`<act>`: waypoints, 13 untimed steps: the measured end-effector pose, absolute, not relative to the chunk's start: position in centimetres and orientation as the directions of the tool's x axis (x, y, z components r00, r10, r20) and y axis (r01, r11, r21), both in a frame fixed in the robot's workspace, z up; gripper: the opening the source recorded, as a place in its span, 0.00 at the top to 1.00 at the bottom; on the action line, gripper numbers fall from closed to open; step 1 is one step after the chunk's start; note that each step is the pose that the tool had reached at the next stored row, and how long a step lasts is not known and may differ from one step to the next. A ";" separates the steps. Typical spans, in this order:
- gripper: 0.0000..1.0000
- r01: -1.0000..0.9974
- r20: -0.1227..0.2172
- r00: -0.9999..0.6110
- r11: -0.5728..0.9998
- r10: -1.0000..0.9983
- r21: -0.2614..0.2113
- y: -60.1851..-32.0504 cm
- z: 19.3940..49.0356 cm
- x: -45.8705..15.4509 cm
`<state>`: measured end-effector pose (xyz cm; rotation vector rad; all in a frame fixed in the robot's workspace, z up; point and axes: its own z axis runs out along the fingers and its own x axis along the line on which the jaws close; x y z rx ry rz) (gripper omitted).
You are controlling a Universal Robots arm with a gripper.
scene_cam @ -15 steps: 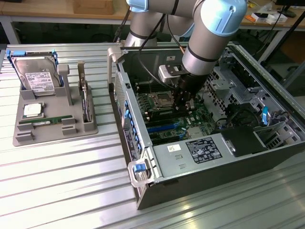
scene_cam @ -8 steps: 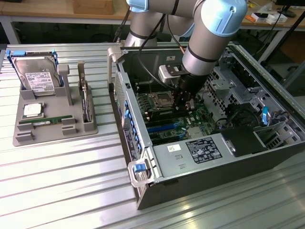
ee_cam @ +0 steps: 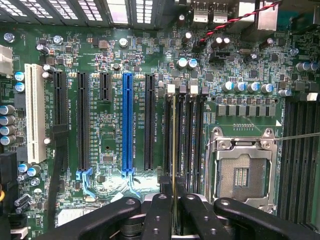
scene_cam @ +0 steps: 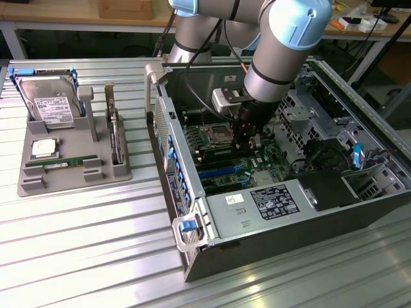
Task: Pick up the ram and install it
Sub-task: 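Insert the ram into the slot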
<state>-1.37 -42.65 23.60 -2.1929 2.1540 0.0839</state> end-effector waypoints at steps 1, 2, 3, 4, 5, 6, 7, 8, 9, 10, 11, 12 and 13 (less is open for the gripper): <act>0.87 -1.000 -0.086 0.018 -0.017 -0.996 -0.009 -42.7 23.6 -1.4; 0.87 -1.000 -0.087 0.018 -0.017 -0.996 -0.009 -42.7 23.6 -1.4; 0.87 -1.000 -0.088 0.018 -0.017 -0.996 -0.009 -42.7 23.6 -1.4; 0.87 -1.000 -0.088 0.018 -0.017 -0.996 -0.009 -42.7 23.6 -1.4; 0.87 -1.000 -0.088 0.018 -0.017 -0.996 -0.009 -42.7 23.6 -1.4; 0.87 -1.000 -0.088 0.018 -0.017 -0.996 -0.009 -42.7 23.6 -1.4; 0.87 -1.000 -0.088 0.018 -0.018 -0.996 -0.009 -42.8 23.6 -1.3; 0.87 -1.000 -0.089 0.018 -0.018 -0.996 -0.009 -42.8 23.6 -1.3; 0.87 -1.000 -0.089 0.018 -0.018 -0.996 -0.009 -42.8 23.6 -1.3; 0.87 -1.000 -0.089 0.018 -0.017 -0.996 -0.009 -42.8 23.6 -1.3; 0.87 -1.000 -0.089 0.018 -0.017 -0.996 -0.009 -42.8 23.6 -1.3; 0.87 -1.000 -0.089 0.018 -0.017 -0.996 -0.009 -42.8 23.6 -1.3; 0.87 -1.000 -0.089 0.018 -0.017 -0.996 -0.009 -42.8 23.6 -1.3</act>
